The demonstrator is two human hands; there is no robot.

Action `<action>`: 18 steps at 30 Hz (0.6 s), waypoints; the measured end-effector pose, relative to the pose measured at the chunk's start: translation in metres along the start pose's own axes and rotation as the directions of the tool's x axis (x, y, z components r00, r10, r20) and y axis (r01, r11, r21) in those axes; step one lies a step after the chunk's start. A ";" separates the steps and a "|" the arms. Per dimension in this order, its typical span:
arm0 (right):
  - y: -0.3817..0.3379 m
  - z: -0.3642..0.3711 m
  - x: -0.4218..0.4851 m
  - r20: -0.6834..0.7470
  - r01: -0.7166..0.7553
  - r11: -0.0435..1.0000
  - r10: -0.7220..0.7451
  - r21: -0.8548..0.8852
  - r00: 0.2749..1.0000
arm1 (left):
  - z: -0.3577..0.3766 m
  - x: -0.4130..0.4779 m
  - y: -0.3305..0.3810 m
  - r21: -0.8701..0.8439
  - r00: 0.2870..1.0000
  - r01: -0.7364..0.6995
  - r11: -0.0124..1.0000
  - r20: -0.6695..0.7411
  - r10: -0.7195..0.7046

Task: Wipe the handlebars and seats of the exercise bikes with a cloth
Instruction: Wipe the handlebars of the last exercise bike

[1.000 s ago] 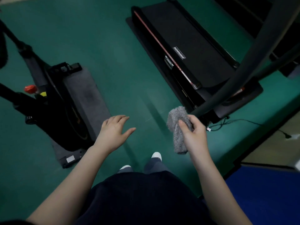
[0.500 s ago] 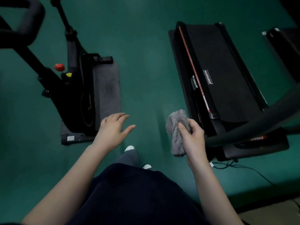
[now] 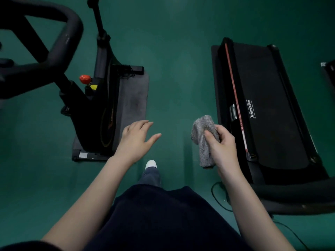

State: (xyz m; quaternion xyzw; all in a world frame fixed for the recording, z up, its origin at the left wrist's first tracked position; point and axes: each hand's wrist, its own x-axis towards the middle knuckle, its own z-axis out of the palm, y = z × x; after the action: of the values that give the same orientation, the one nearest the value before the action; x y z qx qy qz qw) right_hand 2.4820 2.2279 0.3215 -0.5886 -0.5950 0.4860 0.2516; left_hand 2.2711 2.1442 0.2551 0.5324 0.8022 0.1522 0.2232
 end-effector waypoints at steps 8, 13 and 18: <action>-0.043 0.058 0.055 0.128 0.116 0.991 -0.108 -0.060 0.986 | -0.037 0.035 -0.042 -0.023 0.993 0.107 0.994 -0.053 -0.108; -0.058 0.081 0.079 0.221 0.174 0.982 -0.154 -0.074 0.963 | -0.045 0.041 -0.063 -0.074 0.971 0.217 0.973 -0.085 -0.223; -0.073 0.097 0.108 0.286 0.208 0.976 -0.181 -0.068 0.941 | -0.048 0.050 -0.065 -0.105 0.952 0.267 0.958 -0.126 -0.279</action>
State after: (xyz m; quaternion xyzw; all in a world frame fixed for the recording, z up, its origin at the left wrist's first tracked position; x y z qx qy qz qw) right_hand 2.3448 2.3153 0.3171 -0.4642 -0.7027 0.5070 0.1833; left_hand 2.1785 2.1648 0.2550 0.3940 0.8745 0.1914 0.2084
